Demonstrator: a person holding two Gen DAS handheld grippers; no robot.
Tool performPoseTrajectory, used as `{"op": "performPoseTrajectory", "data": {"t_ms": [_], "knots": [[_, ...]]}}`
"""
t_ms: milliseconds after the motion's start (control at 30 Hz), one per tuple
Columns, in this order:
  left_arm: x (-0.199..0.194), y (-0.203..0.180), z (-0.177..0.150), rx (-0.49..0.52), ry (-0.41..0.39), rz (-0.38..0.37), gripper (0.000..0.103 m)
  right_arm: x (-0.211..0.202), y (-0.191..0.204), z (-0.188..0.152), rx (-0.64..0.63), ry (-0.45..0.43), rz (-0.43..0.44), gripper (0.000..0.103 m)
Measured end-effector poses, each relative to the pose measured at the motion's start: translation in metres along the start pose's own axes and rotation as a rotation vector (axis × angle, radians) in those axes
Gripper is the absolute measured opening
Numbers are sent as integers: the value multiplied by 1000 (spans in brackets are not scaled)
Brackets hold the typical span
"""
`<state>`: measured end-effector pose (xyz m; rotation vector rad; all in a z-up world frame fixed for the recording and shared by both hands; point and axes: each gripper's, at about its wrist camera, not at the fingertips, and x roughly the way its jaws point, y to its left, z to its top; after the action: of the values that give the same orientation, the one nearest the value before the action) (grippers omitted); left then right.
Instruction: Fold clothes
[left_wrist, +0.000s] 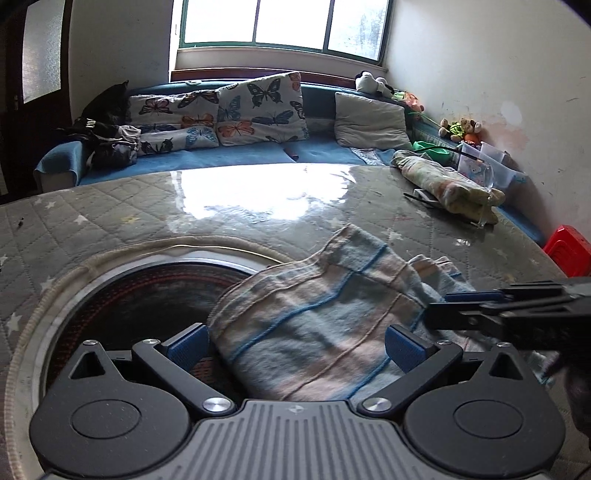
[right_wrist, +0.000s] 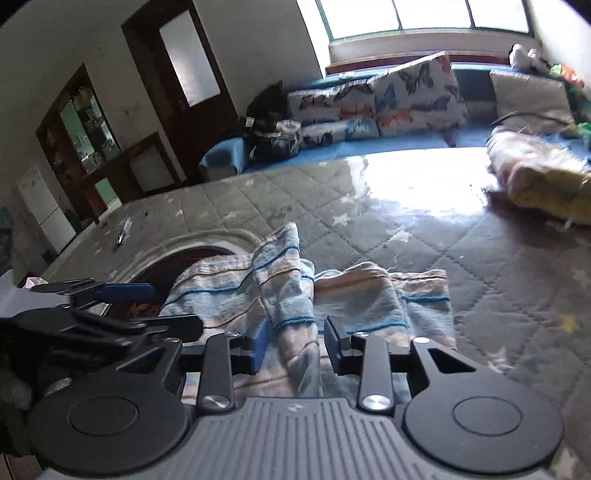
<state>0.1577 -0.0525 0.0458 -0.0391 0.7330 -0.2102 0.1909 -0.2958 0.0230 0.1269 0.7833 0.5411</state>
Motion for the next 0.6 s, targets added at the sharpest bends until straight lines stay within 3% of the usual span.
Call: {"op": "performPoseTrajectory", "data": {"t_ms": [67,233,433,600], "knots": [[-1,2,-2,5,-1,5,103,9,-1,-1,0,15,-5,40],[-4,7,-5,-2,-5,14,103,19,0,-5,-3,36,5,40],[-4,6,-5,-13,-4,16,103,16,4,-6,7,35,30,13],[-4,-2,-2,-6,-9,9,103,-3,8,-8,20,-48,28,8]]}}
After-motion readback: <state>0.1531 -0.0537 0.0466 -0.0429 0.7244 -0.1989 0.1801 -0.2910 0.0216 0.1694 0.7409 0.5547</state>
